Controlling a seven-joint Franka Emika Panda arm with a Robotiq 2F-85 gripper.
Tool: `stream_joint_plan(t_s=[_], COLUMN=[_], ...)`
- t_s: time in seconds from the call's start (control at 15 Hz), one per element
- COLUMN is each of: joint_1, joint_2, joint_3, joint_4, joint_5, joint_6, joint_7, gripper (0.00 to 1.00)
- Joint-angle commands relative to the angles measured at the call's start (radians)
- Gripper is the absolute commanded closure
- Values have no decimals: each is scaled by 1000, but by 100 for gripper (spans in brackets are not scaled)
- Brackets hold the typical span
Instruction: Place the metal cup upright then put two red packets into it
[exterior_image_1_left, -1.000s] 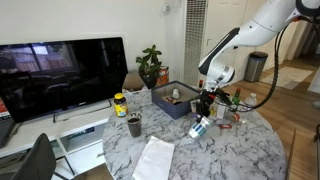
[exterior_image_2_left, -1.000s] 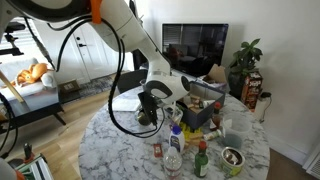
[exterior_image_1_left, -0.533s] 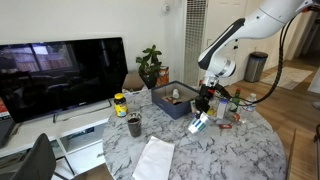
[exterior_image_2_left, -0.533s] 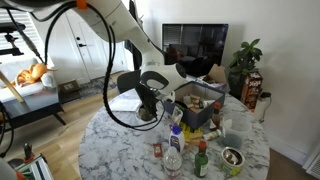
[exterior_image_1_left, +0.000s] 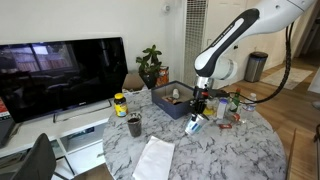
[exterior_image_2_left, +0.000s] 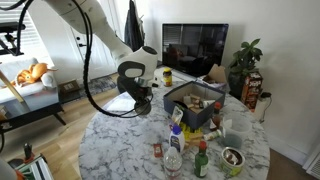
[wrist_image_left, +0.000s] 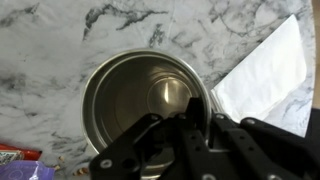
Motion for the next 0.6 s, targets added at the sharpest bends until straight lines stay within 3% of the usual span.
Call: stream_joint_plan(t_s=[0.0, 0.13, 0.33, 0.53], joint_1=[88, 163, 187, 171], joint_2=[-28, -34, -37, -21], joint_3=[-39, -108, -131, -100], joint_4=[-72, -73, -61, -36], joint_5=[-262, -414, -632, -684], joint_6=[95, 61, 9, -69], joint_7=[256, 385, 552, 586], gripper=[98, 98, 98, 98])
